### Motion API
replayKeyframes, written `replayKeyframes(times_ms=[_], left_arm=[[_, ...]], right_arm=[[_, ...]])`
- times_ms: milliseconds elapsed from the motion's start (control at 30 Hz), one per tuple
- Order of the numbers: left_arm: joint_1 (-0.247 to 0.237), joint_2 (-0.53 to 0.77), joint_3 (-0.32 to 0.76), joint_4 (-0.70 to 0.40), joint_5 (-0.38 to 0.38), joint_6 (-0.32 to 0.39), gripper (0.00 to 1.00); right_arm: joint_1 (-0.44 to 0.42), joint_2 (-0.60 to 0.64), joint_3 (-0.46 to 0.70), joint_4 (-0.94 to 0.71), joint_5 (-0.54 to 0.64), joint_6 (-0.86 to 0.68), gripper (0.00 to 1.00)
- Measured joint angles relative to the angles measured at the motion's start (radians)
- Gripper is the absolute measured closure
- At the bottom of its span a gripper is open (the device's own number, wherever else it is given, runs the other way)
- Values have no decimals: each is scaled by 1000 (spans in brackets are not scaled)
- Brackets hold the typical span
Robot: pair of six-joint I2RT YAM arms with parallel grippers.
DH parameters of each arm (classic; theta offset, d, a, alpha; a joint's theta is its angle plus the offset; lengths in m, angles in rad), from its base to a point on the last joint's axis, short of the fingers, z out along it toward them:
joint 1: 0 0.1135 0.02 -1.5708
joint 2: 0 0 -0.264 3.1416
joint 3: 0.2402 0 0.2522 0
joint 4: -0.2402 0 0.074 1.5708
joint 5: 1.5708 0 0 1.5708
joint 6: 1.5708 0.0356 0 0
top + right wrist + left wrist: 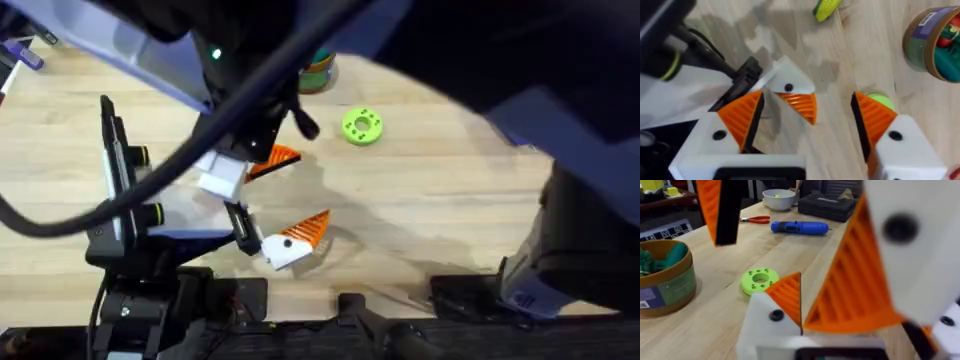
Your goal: Pick up the gripper from the table and insert it into the empty holder that is missing its gripper. Then pick up a screw, insert it into the mounting hole, and use the screwdriver to tighten it. Finally, clean up the table by picking up the vegetable and placing it into the bucket.
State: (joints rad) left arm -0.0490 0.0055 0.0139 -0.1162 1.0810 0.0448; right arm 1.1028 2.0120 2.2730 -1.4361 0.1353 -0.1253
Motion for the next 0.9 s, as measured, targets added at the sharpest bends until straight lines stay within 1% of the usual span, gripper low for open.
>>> replayKeyframes(times_ms=[100, 367, 433, 500, 567, 700, 800, 867, 900], left_arm=[[0, 0, 0, 0, 0, 0, 15], [0, 0, 0, 0, 0, 0, 16], [0, 0, 0, 0, 0, 0, 15], [0, 0, 0, 0, 0, 0, 15], [0, 0, 0, 0, 0, 0, 15], [0, 0, 0, 0, 0, 0, 15], [0, 0, 0, 0, 0, 0, 15], [0, 0, 0, 0, 0, 0, 15], [0, 0, 0, 0, 0, 0, 15]], right_arm=[[-18, -38, 0, -1, -11, 43, 10], [-118, -130, -2, -52, -21, 124, 8], [-141, -157, -31, -40, -21, 133, 8], [-164, -201, -97, -11, -24, 140, 8], [-187, -259, -191, 38, -24, 150, 8], [-250, -422, -441, 150, -28, 191, 8], [-340, -568, -627, 198, -28, 249, 7], [-426, -663, -733, 202, -28, 292, 8], [-483, -716, -790, 203, -28, 315, 8]])
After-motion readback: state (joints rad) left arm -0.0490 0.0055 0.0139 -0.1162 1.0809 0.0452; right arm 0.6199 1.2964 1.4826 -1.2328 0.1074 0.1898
